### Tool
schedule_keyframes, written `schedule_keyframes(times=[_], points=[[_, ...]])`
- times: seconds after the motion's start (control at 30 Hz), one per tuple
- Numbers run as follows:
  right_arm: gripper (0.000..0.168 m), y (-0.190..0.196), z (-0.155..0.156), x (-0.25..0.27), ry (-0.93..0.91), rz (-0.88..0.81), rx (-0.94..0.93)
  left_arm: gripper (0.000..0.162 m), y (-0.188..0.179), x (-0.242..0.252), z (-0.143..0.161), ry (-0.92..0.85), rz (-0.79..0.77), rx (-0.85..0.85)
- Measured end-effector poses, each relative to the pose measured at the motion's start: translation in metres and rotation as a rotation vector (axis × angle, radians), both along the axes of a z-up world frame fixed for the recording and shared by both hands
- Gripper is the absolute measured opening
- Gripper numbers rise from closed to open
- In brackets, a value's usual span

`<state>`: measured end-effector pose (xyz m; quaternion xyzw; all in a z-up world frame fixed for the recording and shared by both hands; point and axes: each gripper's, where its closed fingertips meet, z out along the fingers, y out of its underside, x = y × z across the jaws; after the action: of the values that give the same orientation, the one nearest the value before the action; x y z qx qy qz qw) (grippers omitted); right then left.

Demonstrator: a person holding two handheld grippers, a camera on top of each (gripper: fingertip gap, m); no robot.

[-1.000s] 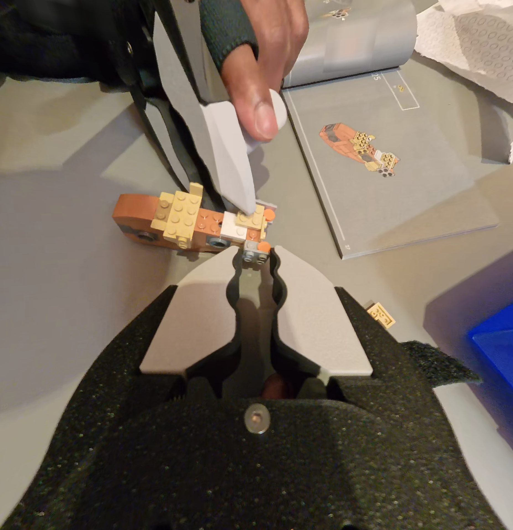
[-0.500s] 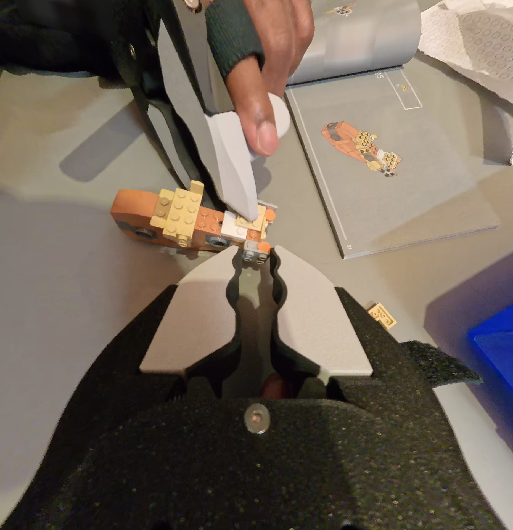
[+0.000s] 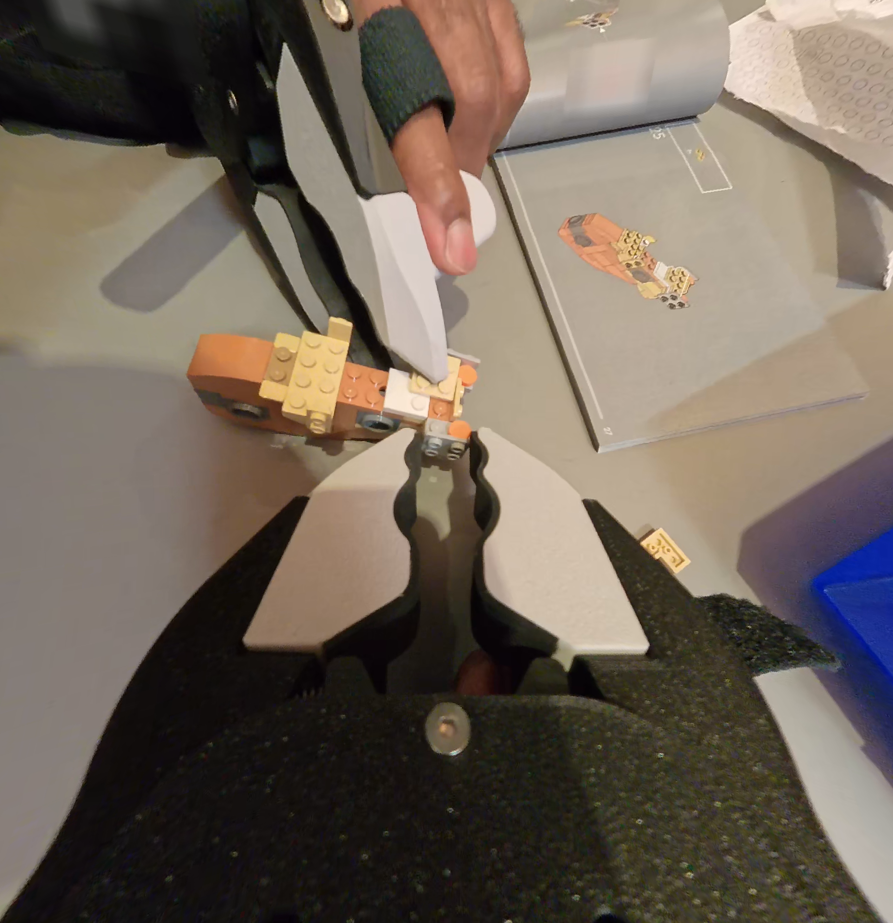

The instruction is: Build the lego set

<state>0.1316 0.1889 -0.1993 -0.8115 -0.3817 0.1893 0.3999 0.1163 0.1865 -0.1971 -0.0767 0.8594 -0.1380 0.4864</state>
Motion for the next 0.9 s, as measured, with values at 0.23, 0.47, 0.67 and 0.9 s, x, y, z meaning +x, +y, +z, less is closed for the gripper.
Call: schedule_keyframes(times=[0.23, 0.47, 0.67, 0.9], points=[[0.018, 0.0004, -0.0002, 0.0002, -0.002, -0.004, 0.002, 0.029, -0.0004, 0.0005, 0.0, -0.016, 0.002, -0.017], [0.018, 0.0011, -0.0006, 0.0016, 0.009, -0.014, -0.015, 0.03, -0.0015, 0.0024, -0.0002, -0.019, 0.011, -0.038], [0.019, 0.0012, -0.0009, 0.0032, 0.011, -0.021, -0.02, 0.03, -0.0013, 0.004, -0.0007, -0.009, 0.023, -0.007], [0.026, -0.0028, 0.0018, 0.0076, 0.013, -0.065, -0.012, 0.029, -0.002, 0.006, -0.0009, -0.011, 0.047, 0.058]])
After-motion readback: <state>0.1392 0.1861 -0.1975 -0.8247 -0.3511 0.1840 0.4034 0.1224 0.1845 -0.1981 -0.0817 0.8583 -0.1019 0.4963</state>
